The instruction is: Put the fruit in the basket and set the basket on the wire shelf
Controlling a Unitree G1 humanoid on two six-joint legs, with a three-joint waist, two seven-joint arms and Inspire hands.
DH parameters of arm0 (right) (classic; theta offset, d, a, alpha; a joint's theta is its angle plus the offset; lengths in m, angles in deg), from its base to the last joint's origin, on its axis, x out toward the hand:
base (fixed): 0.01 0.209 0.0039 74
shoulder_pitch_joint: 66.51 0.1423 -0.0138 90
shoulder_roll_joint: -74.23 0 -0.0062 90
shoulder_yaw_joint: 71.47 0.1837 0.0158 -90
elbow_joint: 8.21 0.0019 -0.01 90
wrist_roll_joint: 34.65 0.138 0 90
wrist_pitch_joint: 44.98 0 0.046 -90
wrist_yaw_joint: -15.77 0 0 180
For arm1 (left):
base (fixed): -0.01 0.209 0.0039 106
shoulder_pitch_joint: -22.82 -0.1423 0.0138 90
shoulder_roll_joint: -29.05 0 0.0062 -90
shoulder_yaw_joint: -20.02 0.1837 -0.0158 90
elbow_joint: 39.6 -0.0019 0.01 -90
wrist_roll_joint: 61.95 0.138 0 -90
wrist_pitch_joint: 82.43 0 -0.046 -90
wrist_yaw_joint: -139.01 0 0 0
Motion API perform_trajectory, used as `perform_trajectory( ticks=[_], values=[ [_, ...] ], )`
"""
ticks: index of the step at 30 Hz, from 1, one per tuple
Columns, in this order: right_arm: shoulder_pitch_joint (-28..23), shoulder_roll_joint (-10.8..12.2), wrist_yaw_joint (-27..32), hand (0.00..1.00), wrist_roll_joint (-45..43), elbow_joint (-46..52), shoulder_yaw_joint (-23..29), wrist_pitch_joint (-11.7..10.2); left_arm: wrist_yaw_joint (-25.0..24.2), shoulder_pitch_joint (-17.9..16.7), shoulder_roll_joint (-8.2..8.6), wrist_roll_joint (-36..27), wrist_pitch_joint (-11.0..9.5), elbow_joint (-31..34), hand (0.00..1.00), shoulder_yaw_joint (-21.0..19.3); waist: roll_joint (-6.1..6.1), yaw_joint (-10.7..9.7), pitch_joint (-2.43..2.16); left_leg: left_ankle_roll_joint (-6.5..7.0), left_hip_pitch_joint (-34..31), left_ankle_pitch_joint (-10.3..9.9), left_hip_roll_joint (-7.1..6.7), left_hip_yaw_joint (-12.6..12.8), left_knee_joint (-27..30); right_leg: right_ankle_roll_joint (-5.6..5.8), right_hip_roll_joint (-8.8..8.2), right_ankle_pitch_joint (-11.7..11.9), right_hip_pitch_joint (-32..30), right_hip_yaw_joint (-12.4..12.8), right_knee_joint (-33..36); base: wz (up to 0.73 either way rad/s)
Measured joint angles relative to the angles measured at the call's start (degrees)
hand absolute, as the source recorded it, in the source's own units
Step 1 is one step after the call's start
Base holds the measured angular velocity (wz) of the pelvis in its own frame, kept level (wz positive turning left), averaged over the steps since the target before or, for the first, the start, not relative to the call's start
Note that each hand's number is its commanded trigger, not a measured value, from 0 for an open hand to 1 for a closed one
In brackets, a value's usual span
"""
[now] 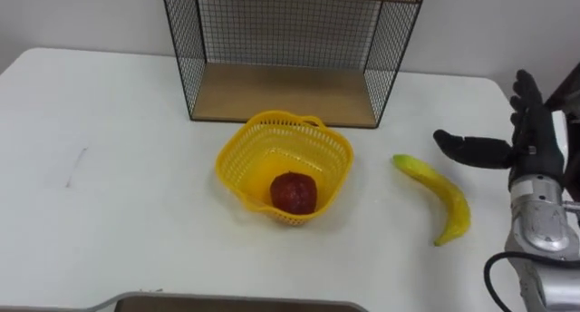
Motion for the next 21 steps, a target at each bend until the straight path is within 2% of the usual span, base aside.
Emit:
perform_trajectory(
  ticks=[5, 8, 13, 21],
  values=[
    [-0.06, 0.0, -1.95, 0.0, -0.01, -1.38, 0.21, 0.08, -0.01, -0.06, 0.03, 0.08, 0.94, 0.02, 0.0, -0.15, -0.18, -0.06, -0.02, 0.0, -0.03, 0.0, 0.03, 0.04, 0.1, 0.0, 0.01, 0.0, 0.0, 0.14, 0.01, 0.0],
    [-0.06, 0.0, -5.07, 0.0, -0.11, -4.55, 0.17, 0.44, -0.02, -0.16, 0.04, 0.06, 1.17, -0.08, 0.0, -0.99, -0.53, 0.2, -0.07, 0.0, 0.04, 0.0, 0.05, 0.21, 0.13, 0.0, 0.03, 0.0, 0.09, 0.44, 0.08, -0.01],
    [-0.07, 0.01, -10.23, 0.0, -2.55, -8.23, -0.65, 2.59, -0.02, -0.79, 0.0, 0.0, 1.2, -0.19, 0.0, -1.0, -0.68, 0.21, 0.07, 0.02, -0.26, -0.02, 0.05, 0.32, 0.05, -0.01, 0.03, 0.0, 0.02, 0.63, 0.18, -0.01],
    [-0.1, 0.01, -13.41, 0.0, -5.99, -8.99, -0.65, 2.62, -0.03, -0.74, -0.31, 0.01, 1.19, -0.12, 0.0, -1.14, -1.03, 0.98, 0.12, 0.02, -0.15, -0.02, 0.04, 0.41, 0.21, 0.0, 0.03, 0.0, -0.02, 0.69, -0.03, 0.0]
  ],
)
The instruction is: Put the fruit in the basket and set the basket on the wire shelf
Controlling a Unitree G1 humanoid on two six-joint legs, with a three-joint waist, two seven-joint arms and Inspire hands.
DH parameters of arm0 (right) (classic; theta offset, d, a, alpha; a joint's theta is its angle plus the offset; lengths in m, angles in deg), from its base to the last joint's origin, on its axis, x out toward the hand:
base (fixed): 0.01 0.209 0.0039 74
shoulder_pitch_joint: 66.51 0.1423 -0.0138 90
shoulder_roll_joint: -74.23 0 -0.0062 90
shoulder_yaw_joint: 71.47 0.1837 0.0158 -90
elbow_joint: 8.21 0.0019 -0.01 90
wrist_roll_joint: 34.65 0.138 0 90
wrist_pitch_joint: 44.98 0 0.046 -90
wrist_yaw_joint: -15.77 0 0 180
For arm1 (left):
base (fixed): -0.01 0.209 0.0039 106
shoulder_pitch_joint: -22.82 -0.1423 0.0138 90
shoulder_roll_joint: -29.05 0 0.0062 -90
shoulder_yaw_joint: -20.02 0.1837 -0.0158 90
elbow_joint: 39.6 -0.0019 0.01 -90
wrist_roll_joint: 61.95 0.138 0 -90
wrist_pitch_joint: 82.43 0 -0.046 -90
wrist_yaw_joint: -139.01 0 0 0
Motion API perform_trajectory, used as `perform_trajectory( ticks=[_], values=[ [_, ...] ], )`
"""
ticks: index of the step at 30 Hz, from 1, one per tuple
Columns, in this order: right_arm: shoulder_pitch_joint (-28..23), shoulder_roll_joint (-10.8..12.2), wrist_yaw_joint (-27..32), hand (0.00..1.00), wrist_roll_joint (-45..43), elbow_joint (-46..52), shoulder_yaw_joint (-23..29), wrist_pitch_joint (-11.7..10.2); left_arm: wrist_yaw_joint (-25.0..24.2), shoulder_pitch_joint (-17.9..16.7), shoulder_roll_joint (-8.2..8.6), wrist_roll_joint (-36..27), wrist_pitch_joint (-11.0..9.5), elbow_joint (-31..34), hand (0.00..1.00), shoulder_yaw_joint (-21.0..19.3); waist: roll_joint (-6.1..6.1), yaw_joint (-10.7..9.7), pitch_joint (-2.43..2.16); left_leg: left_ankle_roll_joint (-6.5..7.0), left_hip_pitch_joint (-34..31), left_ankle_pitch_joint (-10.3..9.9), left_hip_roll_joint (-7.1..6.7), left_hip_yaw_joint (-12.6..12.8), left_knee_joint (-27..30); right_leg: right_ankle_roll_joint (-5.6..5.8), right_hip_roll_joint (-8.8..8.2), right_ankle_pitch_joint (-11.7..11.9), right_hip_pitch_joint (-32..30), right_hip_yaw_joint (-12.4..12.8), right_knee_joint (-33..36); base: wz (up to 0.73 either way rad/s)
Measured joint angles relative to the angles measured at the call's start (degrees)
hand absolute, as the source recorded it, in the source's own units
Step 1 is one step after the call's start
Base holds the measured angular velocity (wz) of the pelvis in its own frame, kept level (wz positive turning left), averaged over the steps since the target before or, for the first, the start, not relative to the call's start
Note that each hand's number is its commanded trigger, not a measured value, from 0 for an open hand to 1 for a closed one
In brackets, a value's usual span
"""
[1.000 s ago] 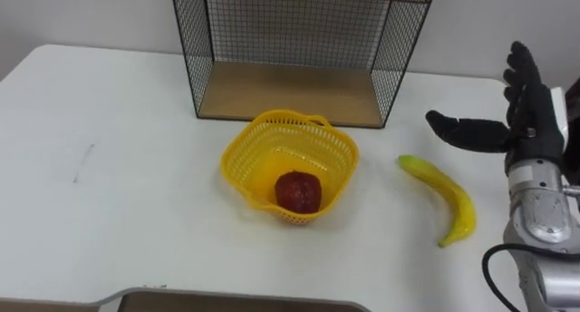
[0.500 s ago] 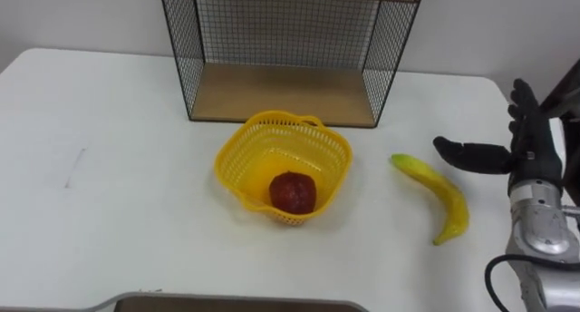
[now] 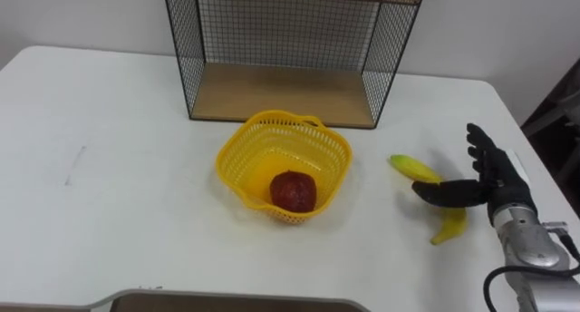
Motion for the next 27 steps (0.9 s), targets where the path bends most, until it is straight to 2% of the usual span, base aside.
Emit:
perform_trajectory(
  ticks=[5, 6, 11, 15, 17, 18, 26, 27],
  values=[
    [-0.36, 0.03, -2.22, 0.0, -1.14, -0.7, -0.16, 0.03, 0.0, 0.25, -0.02, 0.03, 0.03, 0.05, 0.0, 0.01, -0.46, 0.69, 0.1, 0.0, 0.03, 0.0, 0.0, -0.04, 0.01, 0.01, 0.0, -0.01, 0.0, -0.15, -0.08, 0.0],
    [-0.35, 0.03, -2.86, 0.0, -1.38, -1.64, -0.23, 0.02, 0.0, 0.25, -0.04, 0.03, 0.16, 0.03, 0.0, 0.01, -0.37, 0.8, 0.25, 0.0, -0.05, 0.0, 0.0, -0.09, 0.01, 0.01, 0.0, -0.01, -0.02, -0.25, -0.09, 0.05],
    [-0.34, 0.12, -4.14, 0.0, -4.16, -4.81, -0.6, -0.23, 0.0, 0.33, -0.18, 0.03, 0.71, -0.1, 0.0, 0.02, -0.49, 0.62, 0.27, 0.0, -0.65, -0.01, 0.0, -0.73, 0.52, 0.01, 0.0, 0.0, 0.17, -0.94, -0.07, 0.07],
    [-0.3, 0.13, -4.06, 0.0, -6.15, -7.4, -0.59, -1.84, 0.01, 0.52, -0.28, 0.06, 0.7, -0.08, 0.0, 0.06, -0.27, 0.61, 0.22, -0.01, -0.75, -0.04, 0.0, -1.54, 1.17, 0.0, 0.03, 0.0, 0.65, -1.79, 0.03, 0.11],
    [-0.19, 0.14, -4.11, 0.0, -6.88, -8.63, -0.53, -2.27, 0.01, 0.47, -0.27, 0.05, 0.71, -0.07, 0.0, 0.05, 0.04, 0.63, -0.11, -0.02, -0.7, -0.24, 0.01, -1.83, 1.22, 0.0, 0.04, -0.01, 1.03, -2.0, 0.03, 0.07],
    [-0.1, 0.14, -4.22, 0.0, -7.18, -9.17, -0.42, -2.43, 0.01, 0.48, -0.26, 0.04, 0.71, -0.02, 0.0, 0.04, 0.22, 0.67, -0.44, 0.01, -0.72, -0.26, 0.0, -1.89, 1.4, 0.0, 0.03, -0.01, 1.14, -2.03, 0.04, 0.04],
    [0.86, 0.11, -5.22, 0.0, -8.58, -12.7, 0.03, -3.39, 0.02, 0.63, -0.45, 0.0, 0.72, -0.02, 0.0, 0.07, 0.17, 0.55, -0.46, 0.05, -1.1, -0.36, -0.16, -3.04, 2.81, -0.05, 0.01, -0.39, 1.88, -2.98, -0.33, 0.07],
    [1.13, 0.1, -5.3, 0.6, -9.01, -13.09, 0.09, -3.4, 0.02, 0.69, -0.47, 0.0, 0.72, -0.02, 0.0, 0.07, 0.15, 0.54, -0.46, 0.06, -1.23, -0.36, -0.16, -3.09, 2.94, -0.05, 0.01, -0.39, 1.85, -3.03, -0.31, 0.04]
  ],
)
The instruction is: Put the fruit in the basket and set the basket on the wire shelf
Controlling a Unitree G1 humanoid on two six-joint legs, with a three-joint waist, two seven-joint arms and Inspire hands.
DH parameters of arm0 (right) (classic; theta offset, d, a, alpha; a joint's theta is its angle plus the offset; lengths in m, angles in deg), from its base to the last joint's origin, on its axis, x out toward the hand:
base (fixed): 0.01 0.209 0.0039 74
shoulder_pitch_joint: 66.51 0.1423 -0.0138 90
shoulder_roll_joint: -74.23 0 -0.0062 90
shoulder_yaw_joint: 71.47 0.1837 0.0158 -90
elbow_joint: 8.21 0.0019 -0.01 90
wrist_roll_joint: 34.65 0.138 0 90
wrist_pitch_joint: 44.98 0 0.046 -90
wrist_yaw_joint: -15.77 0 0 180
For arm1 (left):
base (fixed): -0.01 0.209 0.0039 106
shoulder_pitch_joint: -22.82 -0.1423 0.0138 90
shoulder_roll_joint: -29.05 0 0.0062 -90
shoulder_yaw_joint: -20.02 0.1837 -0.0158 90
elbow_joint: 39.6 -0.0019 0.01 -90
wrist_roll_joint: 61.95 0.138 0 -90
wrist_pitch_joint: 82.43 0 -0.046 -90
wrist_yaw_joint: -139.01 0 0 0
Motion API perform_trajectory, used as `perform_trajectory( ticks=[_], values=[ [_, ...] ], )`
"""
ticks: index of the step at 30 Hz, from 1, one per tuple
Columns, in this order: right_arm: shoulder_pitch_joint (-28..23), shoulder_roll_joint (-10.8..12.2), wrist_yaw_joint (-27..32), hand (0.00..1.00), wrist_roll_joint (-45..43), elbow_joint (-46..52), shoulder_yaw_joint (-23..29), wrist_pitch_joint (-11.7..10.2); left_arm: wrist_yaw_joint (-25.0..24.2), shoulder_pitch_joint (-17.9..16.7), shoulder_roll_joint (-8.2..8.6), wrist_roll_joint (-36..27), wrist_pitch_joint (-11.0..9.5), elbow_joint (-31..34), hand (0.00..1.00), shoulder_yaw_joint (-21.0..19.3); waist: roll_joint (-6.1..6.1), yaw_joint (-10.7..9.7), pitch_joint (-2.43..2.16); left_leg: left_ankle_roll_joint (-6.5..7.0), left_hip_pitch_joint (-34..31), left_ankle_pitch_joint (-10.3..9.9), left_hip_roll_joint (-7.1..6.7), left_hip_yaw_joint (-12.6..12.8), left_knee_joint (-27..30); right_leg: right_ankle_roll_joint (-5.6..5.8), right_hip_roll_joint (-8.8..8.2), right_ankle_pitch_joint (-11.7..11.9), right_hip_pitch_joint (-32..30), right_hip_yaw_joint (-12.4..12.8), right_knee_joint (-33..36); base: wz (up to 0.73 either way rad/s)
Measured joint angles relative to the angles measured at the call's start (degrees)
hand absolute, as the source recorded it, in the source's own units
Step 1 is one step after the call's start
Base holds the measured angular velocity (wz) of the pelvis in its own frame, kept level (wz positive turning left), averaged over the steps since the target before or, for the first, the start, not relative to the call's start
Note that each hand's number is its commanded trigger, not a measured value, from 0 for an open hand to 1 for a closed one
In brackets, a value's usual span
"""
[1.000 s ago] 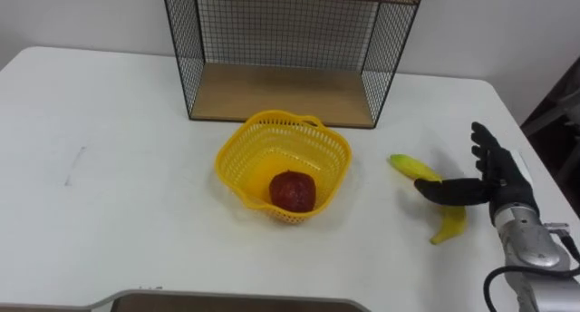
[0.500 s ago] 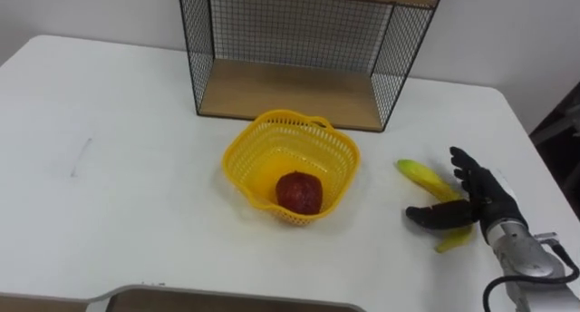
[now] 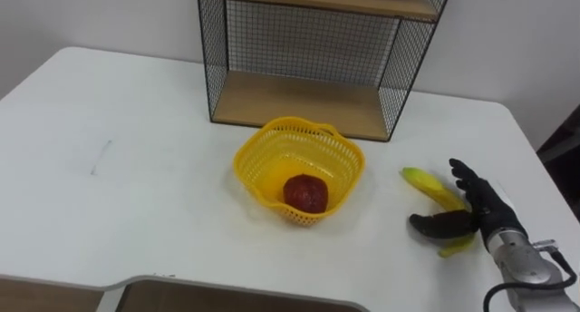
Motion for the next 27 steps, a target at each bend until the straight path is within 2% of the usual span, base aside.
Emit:
perform_trajectory(
  ticks=[2, 20, 27],
  values=[
    [0.11, 0.0, -0.08, 1.0, -0.47, -0.38, 0.0, -0.13, 0.0, 0.12, -0.06, 0.0, -0.01, 0.0, 0.0, 0.0, -0.15, 0.0, 0.0, 0.02, -0.1, -0.01, -0.04, -0.06, 0.08, 0.0, -0.01, 0.0, 0.0, -0.05, 0.04, 0.0],
    [1.21, -0.93, 2.46, 1.0, -3.43, -3.14, 2.27, -0.64, 0.04, 1.24, -0.55, 0.07, 0.15, 0.0, 0.0, 0.05, -0.32, -0.07, -0.03, 0.12, -0.44, -0.13, -0.13, -0.47, 0.56, 0.01, 0.0, 0.01, 0.11, -0.23, 0.17, 0.0],
    [1.2, -1.5, 4.34, 1.0, -6.16, -3.42, 2.21, -0.35, 0.04, 1.68, -0.8, 0.1, 0.09, 0.03, 0.0, 0.08, -0.17, 0.2, -0.08, 0.03, -0.16, -0.21, -0.02, -0.16, 0.52, 0.0, 0.09, 0.01, 0.0, 0.43, 0.21, -0.02]
  ],
)
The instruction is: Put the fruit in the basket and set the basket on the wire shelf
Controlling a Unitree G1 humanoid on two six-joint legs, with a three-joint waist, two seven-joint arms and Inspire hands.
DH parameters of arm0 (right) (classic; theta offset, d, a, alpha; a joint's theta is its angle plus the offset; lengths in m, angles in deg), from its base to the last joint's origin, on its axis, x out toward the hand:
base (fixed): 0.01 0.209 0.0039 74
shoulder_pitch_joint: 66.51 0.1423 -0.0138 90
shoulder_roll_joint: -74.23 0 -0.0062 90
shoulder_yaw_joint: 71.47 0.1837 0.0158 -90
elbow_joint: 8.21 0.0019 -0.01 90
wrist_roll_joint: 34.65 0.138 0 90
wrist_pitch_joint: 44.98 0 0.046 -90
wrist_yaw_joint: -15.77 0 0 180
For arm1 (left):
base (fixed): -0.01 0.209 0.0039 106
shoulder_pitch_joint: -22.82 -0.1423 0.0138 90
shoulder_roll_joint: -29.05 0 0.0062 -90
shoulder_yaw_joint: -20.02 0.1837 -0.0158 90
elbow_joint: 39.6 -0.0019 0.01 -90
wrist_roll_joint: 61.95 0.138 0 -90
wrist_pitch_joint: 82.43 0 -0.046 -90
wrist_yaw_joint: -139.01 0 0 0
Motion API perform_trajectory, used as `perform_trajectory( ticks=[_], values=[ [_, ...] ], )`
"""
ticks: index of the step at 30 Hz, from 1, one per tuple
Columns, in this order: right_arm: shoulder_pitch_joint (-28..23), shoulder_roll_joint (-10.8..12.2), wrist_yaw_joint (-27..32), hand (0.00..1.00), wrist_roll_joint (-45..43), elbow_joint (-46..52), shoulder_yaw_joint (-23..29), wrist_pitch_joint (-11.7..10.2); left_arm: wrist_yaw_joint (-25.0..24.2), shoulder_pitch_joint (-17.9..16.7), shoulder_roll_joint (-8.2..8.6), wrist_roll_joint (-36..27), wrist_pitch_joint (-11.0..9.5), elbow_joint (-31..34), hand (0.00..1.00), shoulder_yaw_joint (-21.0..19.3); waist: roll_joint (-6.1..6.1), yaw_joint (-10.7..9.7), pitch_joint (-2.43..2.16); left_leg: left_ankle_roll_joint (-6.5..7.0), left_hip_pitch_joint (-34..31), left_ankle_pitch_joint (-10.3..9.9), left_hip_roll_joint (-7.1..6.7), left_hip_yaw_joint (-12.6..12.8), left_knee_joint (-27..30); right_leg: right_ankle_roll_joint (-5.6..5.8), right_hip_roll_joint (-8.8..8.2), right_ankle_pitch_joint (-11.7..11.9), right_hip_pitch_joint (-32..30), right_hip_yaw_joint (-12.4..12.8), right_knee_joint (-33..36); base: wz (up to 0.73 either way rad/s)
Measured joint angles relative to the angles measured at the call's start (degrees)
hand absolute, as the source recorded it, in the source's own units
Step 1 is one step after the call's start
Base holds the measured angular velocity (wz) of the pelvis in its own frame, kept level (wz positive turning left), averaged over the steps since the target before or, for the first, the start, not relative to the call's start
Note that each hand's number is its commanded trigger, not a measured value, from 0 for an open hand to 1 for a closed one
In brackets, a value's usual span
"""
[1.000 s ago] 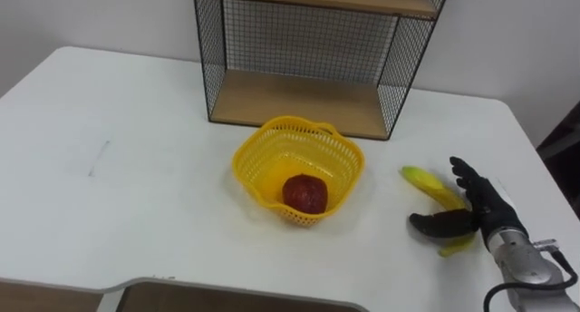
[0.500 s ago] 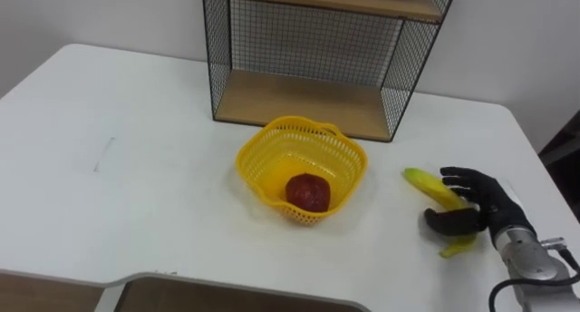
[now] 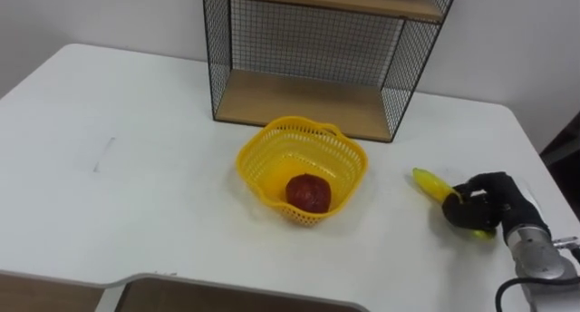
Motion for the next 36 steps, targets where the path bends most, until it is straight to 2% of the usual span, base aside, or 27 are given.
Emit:
perform_trajectory(
  ticks=[6, 12, 15, 17, 21, 22, 24, 26, 28, 31, 36],
  values=[
    [0.02, 0.15, 0.22, 1.0, -1.56, -0.06, -1.02, -0.1, -0.01, 0.25, -0.09, 0.0, -0.16, -0.02, 0.0, 0.15, -0.01, -0.04, 0.03, -0.01, 0.92, 0.0, 0.05, 0.37, -0.82, -0.01, -0.02, 0.01, 0.23, 0.19, 0.17, -0.04],
    [-0.08, 0.34, 0.25, 1.0, 0.66, 0.39, -1.12, 0.04, -0.01, 0.29, -0.19, -0.06, -0.17, -0.2, 0.0, 1.2, 0.03, 0.15, 0.18, -0.05, 0.89, -0.03, 0.13, 0.63, -0.97, -0.02, 0.02, -0.01, 0.19, 0.42, 0.07, -0.01],
    [-0.74, 0.49, 0.18, 1.0, 5.98, 2.92, -1.14, 1.54, -0.02, 0.23, -0.18, -0.06, -0.15, -0.22, 0.0, 1.2, 0.35, 0.3, 0.5, -0.09, 0.77, -0.07, 0.22, 1.23, -1.03, 0.03, 0.09, -0.16, -0.3, 1.37, -0.14, -0.11],
    [-1.3, 0.55, 0.0, 1.0, 8.93, 5.14, -1.17, 2.53, -0.03, 0.37, -0.13, -0.1, -0.19, -0.85, 0.0, 1.19, 0.53, 0.43, 0.54, -0.1, 0.72, -0.01, 0.25, 1.84, -1.6, 0.01, 0.08, -0.18, -0.97, 1.94, 0.1, -0.15],
    [-4.54, 0.67, -1.1, 1.0, 15.71, 11.2, -2.82, 2.74, -0.04, 0.31, 0.07, -0.1, -0.18, -1.79, 0.0, 1.18, 0.88, 0.12, 0.56, -0.09, 0.72, -0.01, 0.3, 2.68, -1.95, 0.0, 0.12, -0.1, -1.78, 2.95, 0.31, -0.12],
    [-4.79, 0.69, -1.37, 1.0, 17.39, 12.32, -3.11, 2.71, -0.04, 0.44, 0.29, -0.11, -0.18, -1.8, 0.0, 1.18, 1.13, 0.05, 0.73, -0.09, 0.72, -0.01, 0.32, 2.9, -1.98, 0.0, 0.12, -0.04, -1.99, 3.14, 0.35, -0.13],
    [-5.06, 0.7, -2.48, 1.0, 20.31, 13.77, -3.97, 2.7, -0.04, 0.25, 0.55, -0.12, -0.19, -1.79, 0.0, 1.13, 1.31, 0.04, 0.77, -0.09, 0.84, -0.01, 0.32, 3.21, -2.46, 0.0, 0.07, -0.01, -1.95, 3.29, 0.37, -0.07],
    [-5.23, 1.01, -3.49, 1.0, 24.39, 14.9, -5.24, 2.7, -0.03, 0.37, 0.66, -0.12, -0.3, -1.75, 0.0, 1.12, 1.35, 0.1, 0.7, -0.09, 0.95, -0.01, 0.32, 3.26, -2.67, 0.01, 0.04, -0.01, -1.89, 3.18, 0.38, -0.02],
    [-5.27, 2.46, -4.47, 1.0, 30.6, 16.13, -6.7, 2.71, -0.03, 0.44, 0.95, -0.13, -0.8, -1.72, 0.0, 1.17, 1.44, 0.03, 0.71, -0.09, 0.79, -0.01, 0.32, 3.24, -2.66, 0.02, 0.02, 0.0, -1.8, 3.03, 0.35, 0.0],
    [-5.31, 4.35, -6.39, 1.0, 35.21, 17.16, -7.4, 2.72, -0.03, 0.33, 1.21, -0.13, -1.0, -1.72, 0.0, 1.2, 1.55, -0.07, 0.74, -0.08, 0.42, -0.02, 0.29, 2.97, -2.56, 0.05, 0.0, 0.01, -1.84, 2.6, 0.29, 0.07],
    [-5.29, 4.55, -7.81, 1.0, 38.2, 17.66, -7.78, 2.72, -0.03, -0.07, 1.54, -0.14, -0.95, -1.72, 0.0, 1.21, 1.93, -0.04, 0.64, -0.08, -0.15, -0.03, 0.19, 2.29, -2.44, 0.05, -0.08, 0.02, -1.88, 1.64, 0.28, 0.08]
  ],
)
